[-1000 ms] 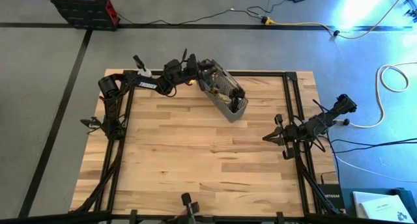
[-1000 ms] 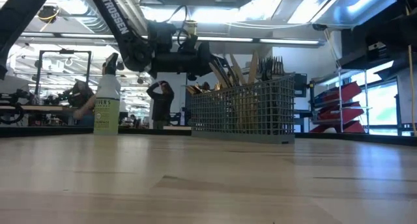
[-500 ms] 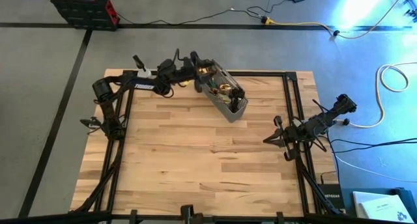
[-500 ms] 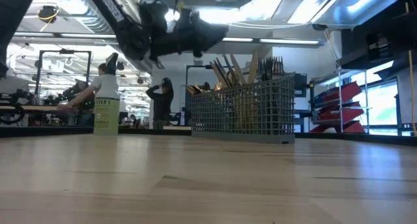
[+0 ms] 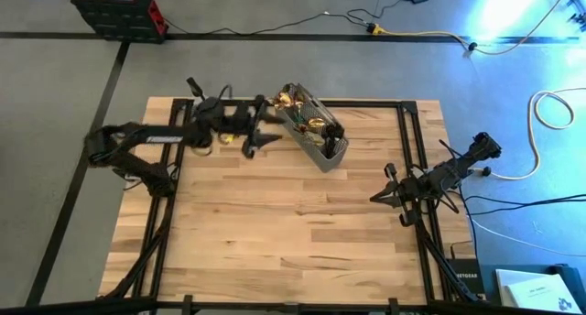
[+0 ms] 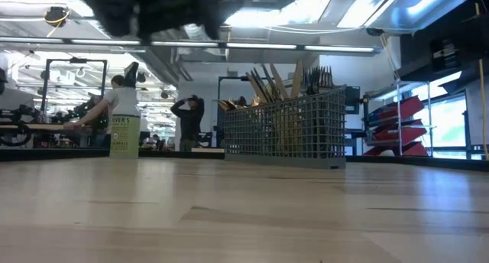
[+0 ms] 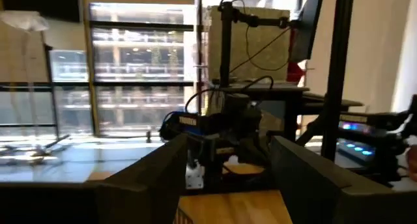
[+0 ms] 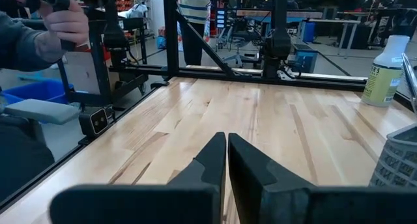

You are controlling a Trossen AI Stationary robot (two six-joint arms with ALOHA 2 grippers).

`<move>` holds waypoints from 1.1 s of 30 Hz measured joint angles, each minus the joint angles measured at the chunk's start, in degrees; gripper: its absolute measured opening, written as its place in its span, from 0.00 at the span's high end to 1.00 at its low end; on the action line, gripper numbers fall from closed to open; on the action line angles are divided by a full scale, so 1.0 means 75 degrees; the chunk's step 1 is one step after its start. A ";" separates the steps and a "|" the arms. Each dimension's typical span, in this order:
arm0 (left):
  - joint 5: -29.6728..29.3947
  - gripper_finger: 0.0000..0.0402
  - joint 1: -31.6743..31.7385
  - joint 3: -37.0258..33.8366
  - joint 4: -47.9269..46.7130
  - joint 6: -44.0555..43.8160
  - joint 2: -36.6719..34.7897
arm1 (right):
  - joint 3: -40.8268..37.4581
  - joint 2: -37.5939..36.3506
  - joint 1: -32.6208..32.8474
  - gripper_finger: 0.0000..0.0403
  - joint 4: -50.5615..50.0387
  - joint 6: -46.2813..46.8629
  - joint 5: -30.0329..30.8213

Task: Sort silverware
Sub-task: Return to Home Position

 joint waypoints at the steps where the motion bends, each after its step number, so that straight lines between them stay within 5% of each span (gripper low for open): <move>1: -0.0252 0.49 -0.0187 -0.0297 0.0002 0.0109 -0.0248 | 0.0000 0.0000 0.0000 1.00 0.0000 0.0002 0.0007; 9: -0.1806 0.49 -0.1569 -0.2452 -0.0044 0.0864 -0.1875 | 0.0000 0.0000 0.0000 1.00 0.0000 0.0013 0.0026; 22: -0.1869 0.49 -0.1801 -0.4390 -0.0225 0.0908 -0.3831 | 0.0000 0.0000 -0.0003 1.00 -0.0003 0.0017 0.0032; 33: -0.2192 0.49 -0.1898 -0.5023 -0.0737 0.0489 -0.4239 | 0.0000 0.0000 -0.0003 1.00 -0.0003 0.0017 0.0035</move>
